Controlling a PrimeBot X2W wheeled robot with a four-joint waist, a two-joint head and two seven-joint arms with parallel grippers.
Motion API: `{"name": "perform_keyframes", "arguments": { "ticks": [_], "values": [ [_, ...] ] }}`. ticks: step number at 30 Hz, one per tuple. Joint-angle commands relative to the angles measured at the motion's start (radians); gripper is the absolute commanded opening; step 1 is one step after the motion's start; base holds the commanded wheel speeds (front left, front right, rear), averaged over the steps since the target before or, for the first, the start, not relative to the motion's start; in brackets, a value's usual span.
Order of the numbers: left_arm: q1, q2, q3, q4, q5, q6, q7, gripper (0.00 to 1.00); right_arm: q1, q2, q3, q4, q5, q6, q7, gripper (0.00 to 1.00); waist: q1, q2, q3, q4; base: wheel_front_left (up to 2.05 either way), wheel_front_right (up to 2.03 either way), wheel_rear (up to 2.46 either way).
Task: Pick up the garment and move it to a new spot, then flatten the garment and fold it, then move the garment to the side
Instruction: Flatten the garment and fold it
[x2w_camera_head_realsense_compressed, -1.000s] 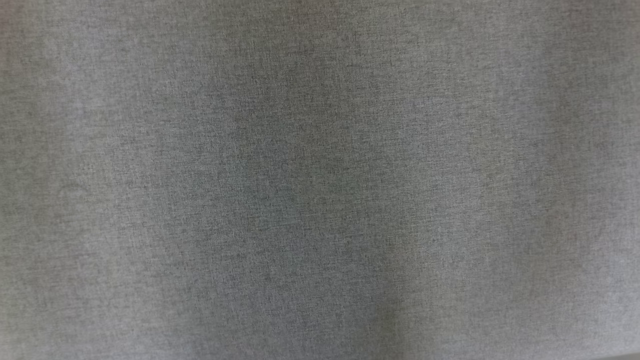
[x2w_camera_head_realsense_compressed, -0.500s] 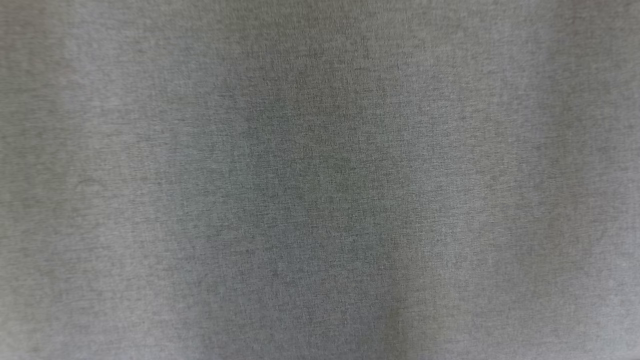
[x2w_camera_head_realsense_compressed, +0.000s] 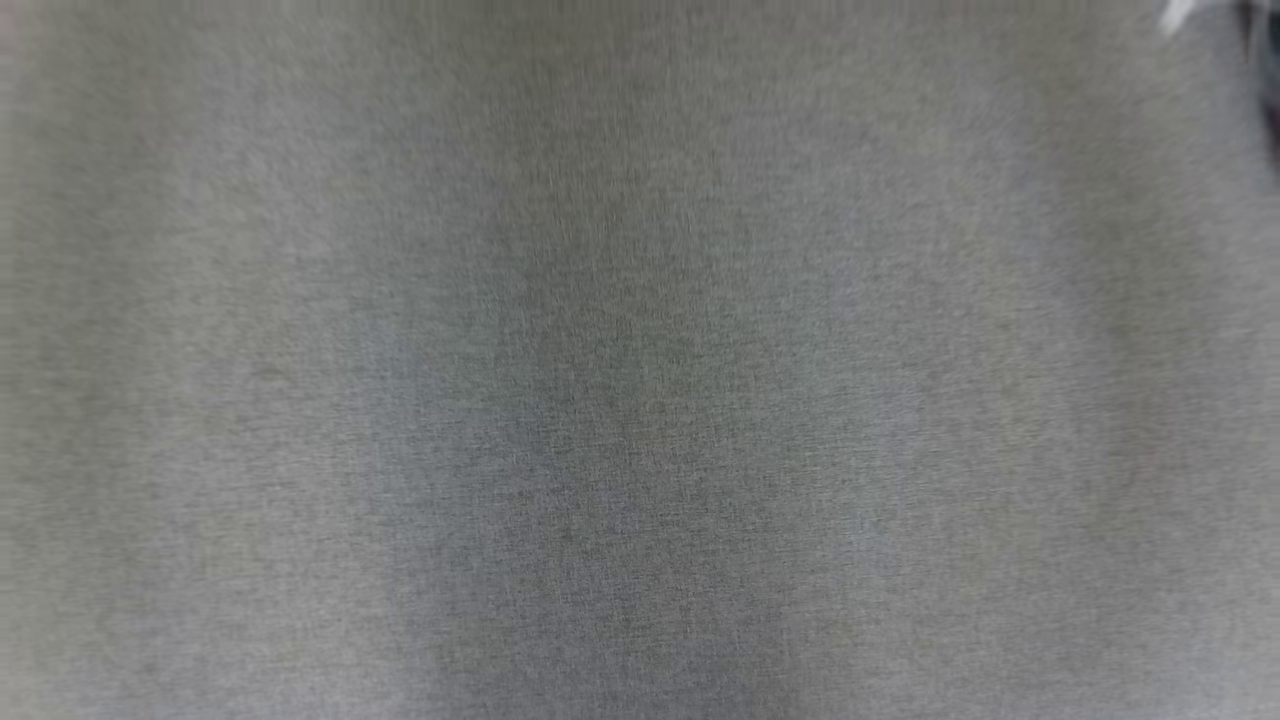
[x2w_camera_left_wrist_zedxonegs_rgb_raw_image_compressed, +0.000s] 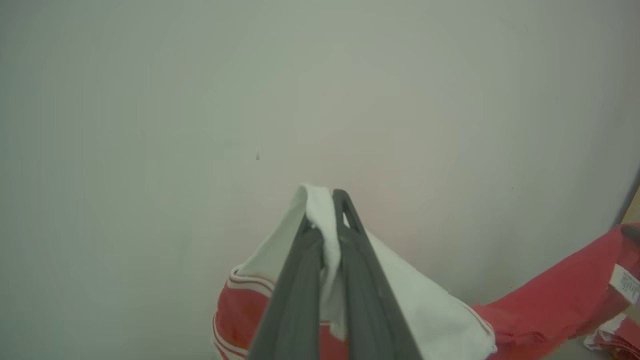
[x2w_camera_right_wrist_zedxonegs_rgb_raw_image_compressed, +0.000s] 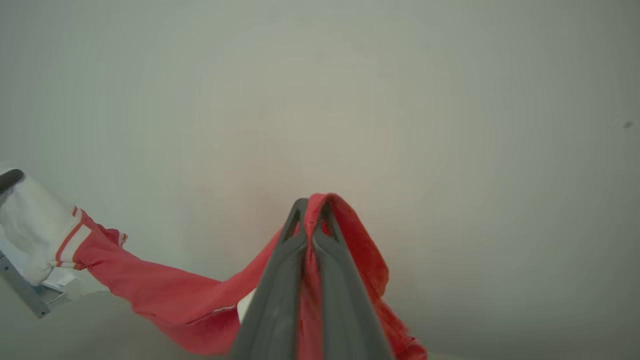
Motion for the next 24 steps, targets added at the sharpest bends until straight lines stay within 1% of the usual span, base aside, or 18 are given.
{"name": "perform_keyframes", "arguments": {
  "ticks": [1, 4, 6, 7, 8, 12, 15, 18, 21, 24],
  "values": [
    [0.103, 0.023, 0.023, -0.071, -0.013, 0.021, -0.007, 0.0, 0.08, -0.024, 0.01, -0.048, 0.015, -0.003, -0.008, 0.0, 0.0002, 0.0001, -0.083, -0.005, 0.0, 0.0, 0.0],
    [0.278, 0.059, 0.09, -0.217, -0.014, 0.077, -0.009, 0.0, 0.205, -0.054, 0.0, -0.127, 0.037, -0.003, -0.014, 0.0, 0.0002, 0.0001, -0.119, -0.012, 0.0, 0.0, 0.0],
    [0.411, 0.071, 0.152, -0.33, -0.003, 0.122, -0.008, 0.0, 0.291, -0.065, -0.01, -0.175, 0.036, -0.003, -0.015, 0.0, 0.0002, 0.0001, -0.142, -0.018, 0.0, 0.0, 0.0],
    [0.484, 0.075, 0.163, -0.377, 0.007, 0.138, -0.007, 0.0, 0.334, -0.071, -0.021, -0.196, 0.029, -0.003, -0.015, 0.0, 0.0002, 0.0001, -0.154, -0.018, 0.0, 0.0, 0.0],
    [0.484, 0.075, 0.163, -0.377, 0.007, 0.138, -0.007, 0.0, 0.334, -0.071, -0.021, -0.196, 0.029, -0.003, -0.015, 0.0, 0.0002, 0.0001, -0.154, -0.018, 0.0, 0.0, 0.0],
    [0.738, 0.07, 0.236, -0.546, 0.038, 0.199, -0.007, 0.0, 0.518, -0.079, -0.069, -0.271, 0.009, -0.003, -0.015, 0.0, 0.0002, 0.0001, -0.201, -0.015, 0.0, 0.0, 0.0],
    [0.912, 0.049, 0.282, -0.621, 0.049, 0.222, -0.007, 0.0, 0.655, -0.079, -0.112, -0.312, -0.01, -0.003, -0.015, 0.0, 0.0002, 0.0001, -0.236, -0.008, 0.0, 0.0, 0.0],
    [1.08, 0.029, 0.323, -0.681, 0.06, 0.231, -0.007, 0.0, 0.784, -0.074, -0.135, -0.351, -0.039, -0.003, -0.015, 0.0, 0.0002, 0.0001, -0.269, -0.006, 0.0, 0.0, 0.0],
    [1.218, 0.001, 0.337, -0.725, 0.075, 0.226, -0.007, 0.0, 0.913, -0.074, -0.17, -0.382, -0.06, -0.003, -0.015, 0.0, 0.0002, 0.0001, -0.298, 0.01, 0.0, 0.0, 0.0],
    [1.337, -0.042, 0.36, -0.745, 0.077, 0.227, -0.007, 0.0, 1.032, -0.064, -0.203, -0.402, -0.081, -0.003, -0.015, 0.0, 0.0002, 0.0001, -0.324, 0.024, 0.0, 0.0, 0.0]
  ]
}}
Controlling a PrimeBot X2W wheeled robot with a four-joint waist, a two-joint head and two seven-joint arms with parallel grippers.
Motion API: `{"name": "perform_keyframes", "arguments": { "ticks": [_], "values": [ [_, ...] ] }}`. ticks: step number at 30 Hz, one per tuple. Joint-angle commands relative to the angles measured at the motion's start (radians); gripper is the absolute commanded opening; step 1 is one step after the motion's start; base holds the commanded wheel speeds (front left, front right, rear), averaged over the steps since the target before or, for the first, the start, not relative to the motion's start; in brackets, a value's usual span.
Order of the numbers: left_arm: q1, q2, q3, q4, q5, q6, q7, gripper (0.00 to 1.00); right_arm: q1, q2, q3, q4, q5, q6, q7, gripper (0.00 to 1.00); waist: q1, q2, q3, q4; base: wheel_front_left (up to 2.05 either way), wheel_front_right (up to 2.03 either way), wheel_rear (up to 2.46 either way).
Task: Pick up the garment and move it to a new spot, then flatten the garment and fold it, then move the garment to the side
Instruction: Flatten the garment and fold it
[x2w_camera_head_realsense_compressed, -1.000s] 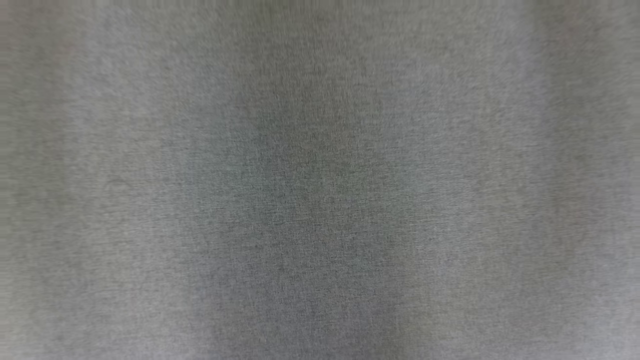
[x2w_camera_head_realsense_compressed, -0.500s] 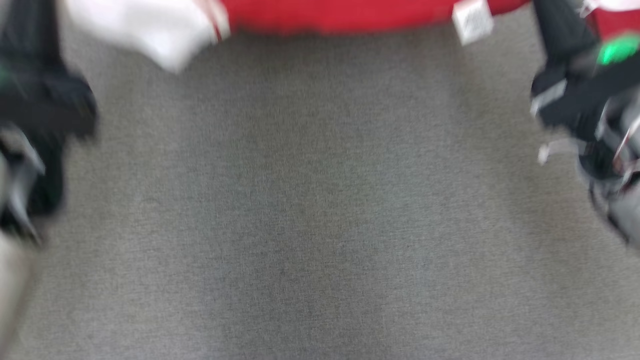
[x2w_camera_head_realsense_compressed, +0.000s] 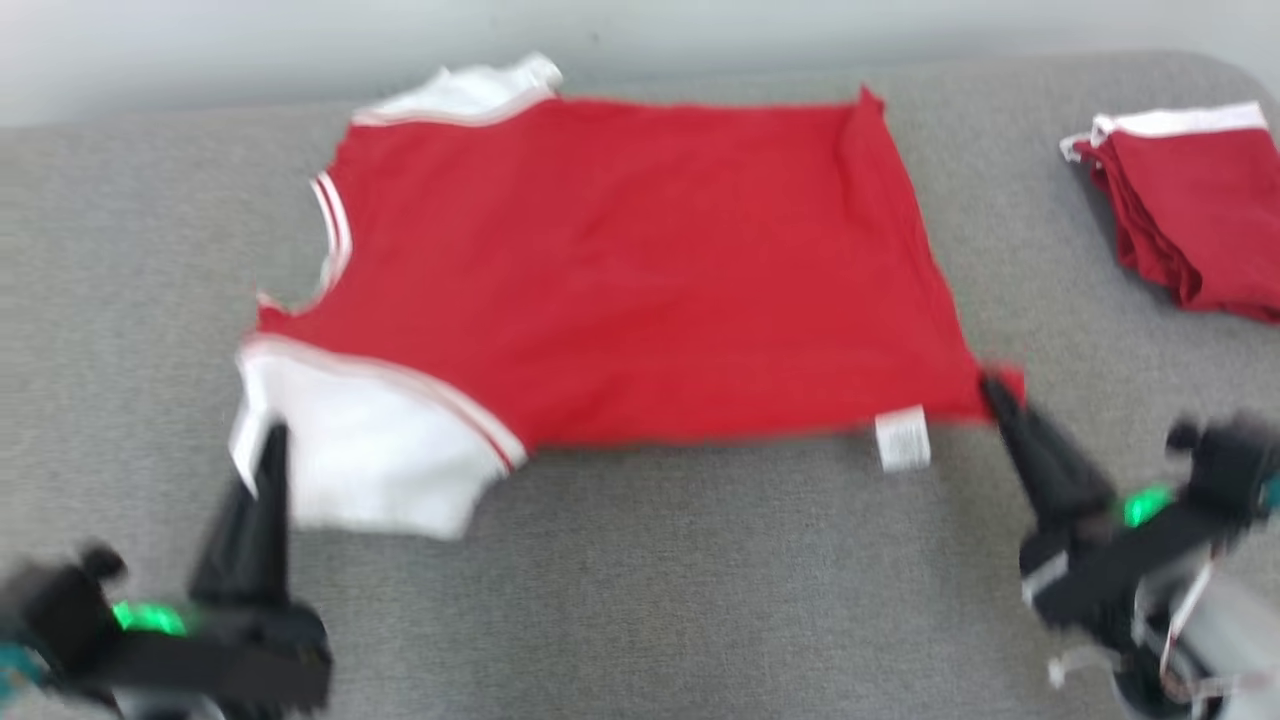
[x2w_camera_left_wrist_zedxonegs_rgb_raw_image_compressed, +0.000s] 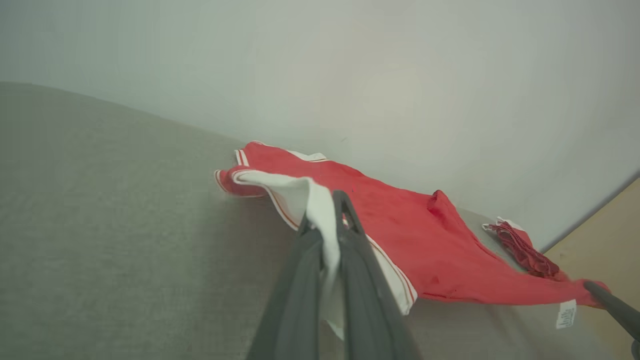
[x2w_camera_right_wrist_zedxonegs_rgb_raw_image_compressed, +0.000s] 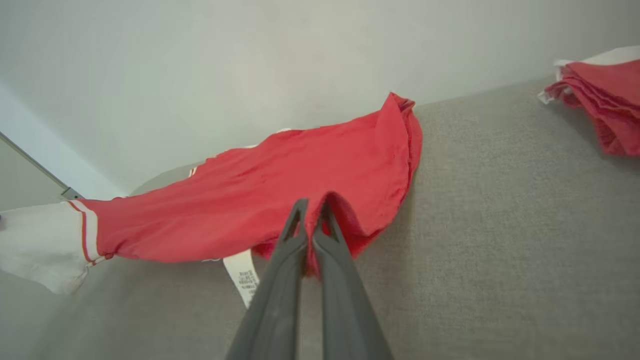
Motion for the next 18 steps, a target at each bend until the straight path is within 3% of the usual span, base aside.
{"name": "perform_keyframes", "arguments": {
  "ticks": [1, 9, 18],
  "values": [
    [0.042, -0.011, 0.001, -0.003, 0.015, -0.002, 0.0, 0.0, 0.041, 0.005, -0.007, -0.002, -0.016, -0.003, -0.004, 0.0, 0.0003, 0.0003, -0.038, 0.025, 0.0, 0.0, 0.0],
    [0.291, -0.144, 0.069, 0.047, 0.042, -0.043, 0.0, 0.0, 0.355, 0.054, -0.109, -0.008, -0.09, -0.003, -0.004, 0.0, 0.0003, 0.0003, -0.128, 0.06, 0.0, 0.0, 0.0],
    [0.438, -0.2, 0.088, 0.114, 0.08, -0.076, 0.0, 0.0, 0.579, 0.068, -0.147, -0.016, -0.199, -0.003, -0.002, 0.0, 0.0003, 0.0003, -0.187, 0.079, 0.0, 0.0, 0.0]
  ]
}}
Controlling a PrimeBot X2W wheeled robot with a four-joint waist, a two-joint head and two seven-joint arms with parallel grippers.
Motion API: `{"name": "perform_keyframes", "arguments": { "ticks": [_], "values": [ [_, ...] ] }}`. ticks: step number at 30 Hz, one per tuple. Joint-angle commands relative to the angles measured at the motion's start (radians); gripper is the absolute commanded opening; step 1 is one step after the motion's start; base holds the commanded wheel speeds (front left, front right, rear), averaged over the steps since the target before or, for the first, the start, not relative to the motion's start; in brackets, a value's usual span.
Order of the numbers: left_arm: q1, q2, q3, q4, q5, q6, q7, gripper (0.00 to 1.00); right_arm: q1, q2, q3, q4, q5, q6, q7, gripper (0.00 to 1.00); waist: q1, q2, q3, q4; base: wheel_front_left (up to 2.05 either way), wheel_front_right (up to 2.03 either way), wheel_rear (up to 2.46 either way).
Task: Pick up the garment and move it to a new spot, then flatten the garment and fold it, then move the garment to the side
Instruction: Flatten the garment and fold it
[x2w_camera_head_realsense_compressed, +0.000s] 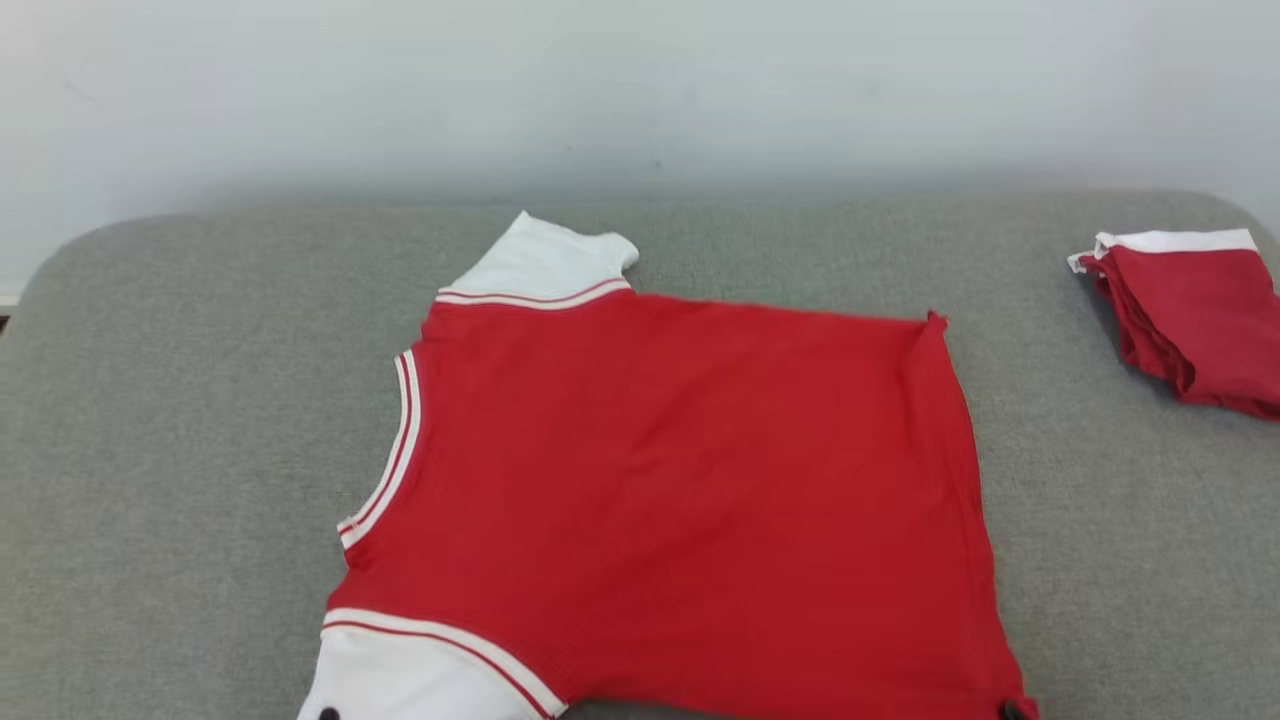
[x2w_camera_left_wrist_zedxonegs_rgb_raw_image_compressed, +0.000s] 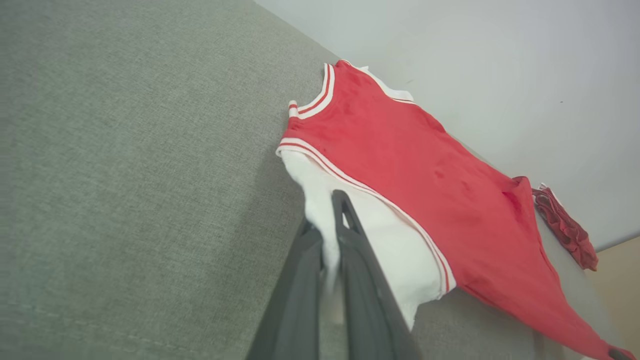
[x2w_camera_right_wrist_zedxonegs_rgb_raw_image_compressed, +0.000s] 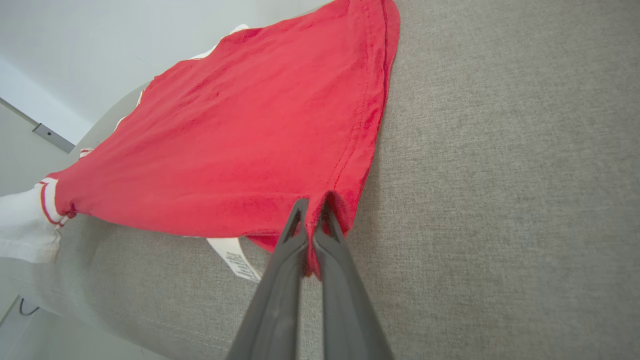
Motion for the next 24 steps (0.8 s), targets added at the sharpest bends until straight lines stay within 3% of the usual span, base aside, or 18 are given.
{"name": "perform_keyframes", "arguments": {
  "ticks": [1, 12, 18, 24],
  "values": [
    [0.016, -0.006, 0.006, 0.01, 0.008, -0.007, 0.0, 0.0, 0.023, -0.008, -0.01, 0.003, -0.017, -0.003, -0.003, 0.0, 0.0002, 0.0001, -0.015, 0.011, 0.0, 0.0, 0.0],
    [-0.069, -0.026, 0.002, 0.044, 0.043, -0.042, 0.001, 0.0, 0.022, 0.047, -0.09, -0.02, -0.036, -0.003, 0.044, 0.0, 0.0002, 0.0001, -0.005, 0.01, 0.0, 0.0, 0.0],
    [-0.222, -0.004, -0.014, 0.089, 0.067, -0.064, 0.03, 0.0, -0.054, 0.094, -0.107, -0.009, -0.04, -0.003, 0.065, 0.0, 0.0002, 0.0001, 0.001, -0.011, 0.0, 0.0, 0.0],
    [-0.39, 0.003, -0.026, 0.228, 0.066, -0.095, 0.053, 0.0, -0.171, 0.151, -0.097, 0.059, -0.041, -0.003, 0.091, 0.0, 0.0002, 0.0001, 0.016, -0.047, 0.0, 0.0, 0.0]
  ]
}}
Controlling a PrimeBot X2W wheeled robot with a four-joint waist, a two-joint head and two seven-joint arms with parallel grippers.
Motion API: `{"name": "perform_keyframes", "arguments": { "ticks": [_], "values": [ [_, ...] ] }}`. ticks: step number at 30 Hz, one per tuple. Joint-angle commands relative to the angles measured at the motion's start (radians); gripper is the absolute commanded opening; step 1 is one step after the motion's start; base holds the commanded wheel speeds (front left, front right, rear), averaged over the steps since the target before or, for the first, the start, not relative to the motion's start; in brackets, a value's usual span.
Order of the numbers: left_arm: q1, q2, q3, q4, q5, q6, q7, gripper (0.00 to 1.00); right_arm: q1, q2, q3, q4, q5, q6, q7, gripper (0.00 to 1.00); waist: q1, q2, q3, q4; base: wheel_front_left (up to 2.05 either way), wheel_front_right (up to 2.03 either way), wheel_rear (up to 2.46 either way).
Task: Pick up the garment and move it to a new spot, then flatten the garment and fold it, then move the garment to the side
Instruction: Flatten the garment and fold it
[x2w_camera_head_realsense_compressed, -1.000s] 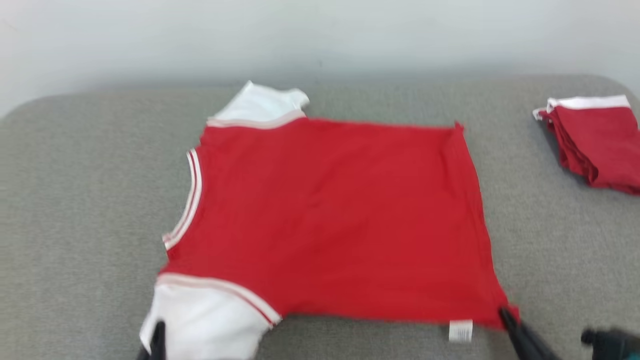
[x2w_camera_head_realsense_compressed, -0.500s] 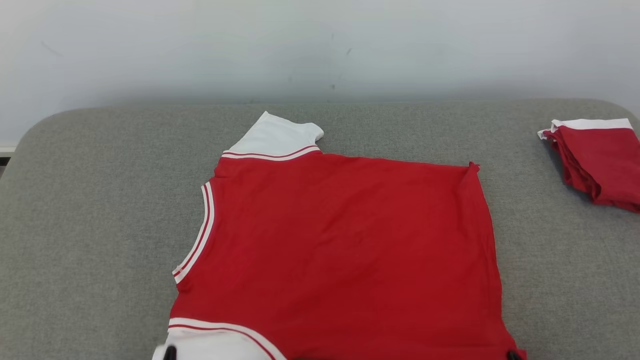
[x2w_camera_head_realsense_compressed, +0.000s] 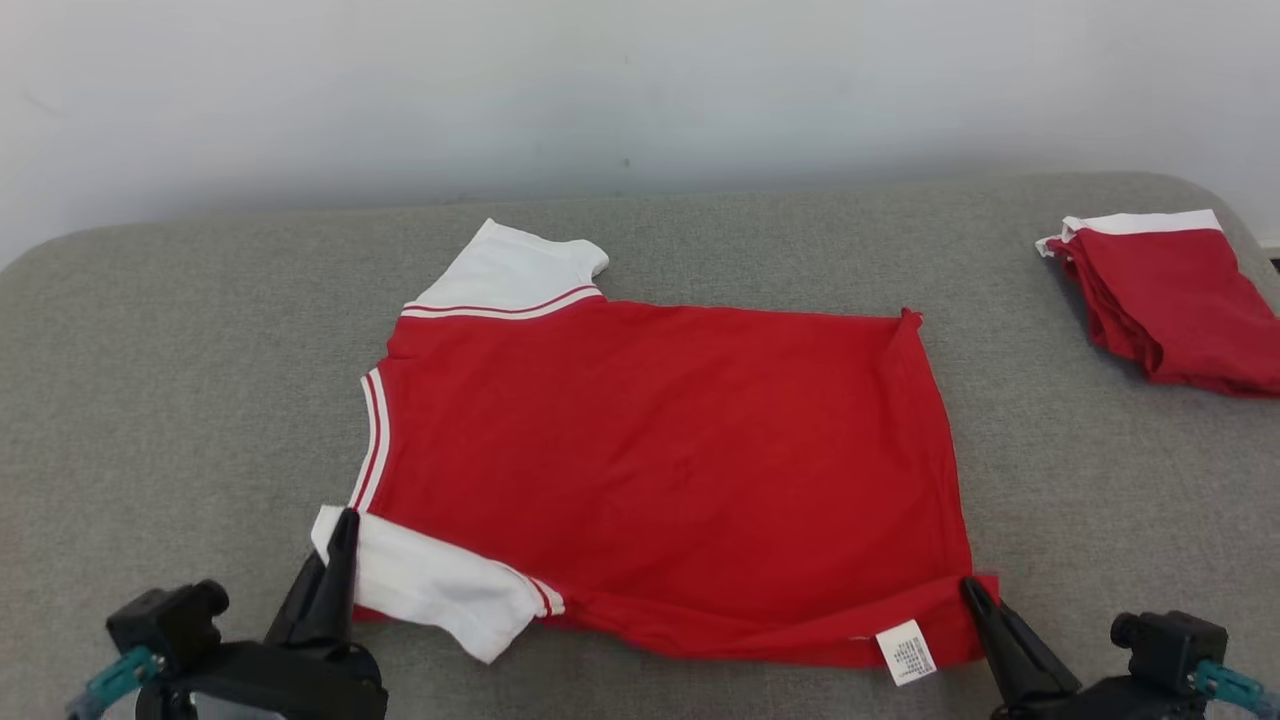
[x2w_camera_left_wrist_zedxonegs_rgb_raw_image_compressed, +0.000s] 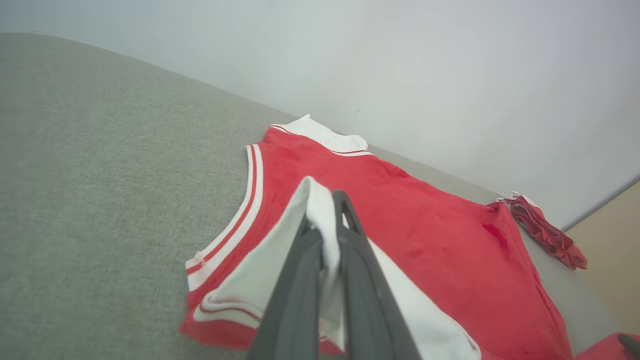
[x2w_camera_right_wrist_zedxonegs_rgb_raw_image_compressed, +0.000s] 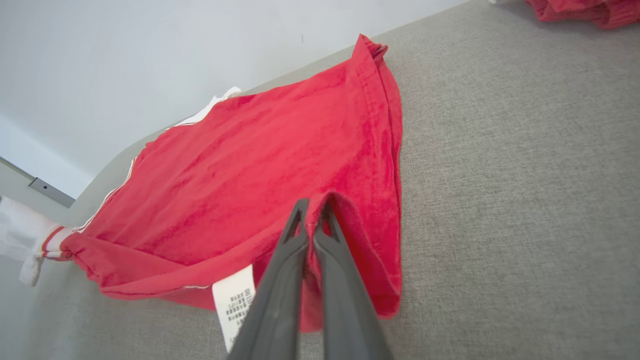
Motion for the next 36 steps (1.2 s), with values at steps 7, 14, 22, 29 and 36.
{"name": "perform_keyframes", "arguments": {
  "ticks": [7, 14, 22, 29, 36],
  "values": [
    [-0.184, -0.005, -0.028, 0.238, 0.024, -0.031, -0.01, 0.0, -0.123, 0.038, 0.018, 0.135, -0.016, -0.003, -0.019, 0.0, -0.0001, -0.0001, 0.026, -0.038, 0.0, 0.0, 0.0],
    [-0.289, 0.0, -0.054, 0.434, 0.052, -0.048, -0.034, 0.0, -0.196, 0.067, 0.06, 0.227, 0.004, -0.003, -0.056, 1.0, -0.0001, -0.0001, 0.027, -0.053, 0.0, 0.0, 0.0],
    [-0.284, 0.017, -0.045, 0.475, 0.115, -0.062, -0.056, 1.0, -0.15, 0.05, 0.051, 0.271, -0.01, -0.003, -0.089, 1.0, -0.0001, -0.0001, -0.013, -0.027, 0.0, 0.0, 0.0],
    [-0.159, 0.024, -0.019, 0.413, 0.171, -0.063, -0.055, 1.0, -0.081, 0.052, 0.036, 0.264, -0.053, -0.003, -0.094, 1.0, -0.0001, -0.0001, -0.017, -0.016, 0.0, 0.0, 0.0],
    [-0.144, 0.016, -0.034, 0.445, 0.207, -0.063, -0.055, 1.0, -0.101, 0.081, 0.02, 0.308, -0.099, -0.003, -0.094, 1.0, -0.0001, -0.0001, 0.008, -0.013, 0.0, 0.0, 0.0]
  ]
}}
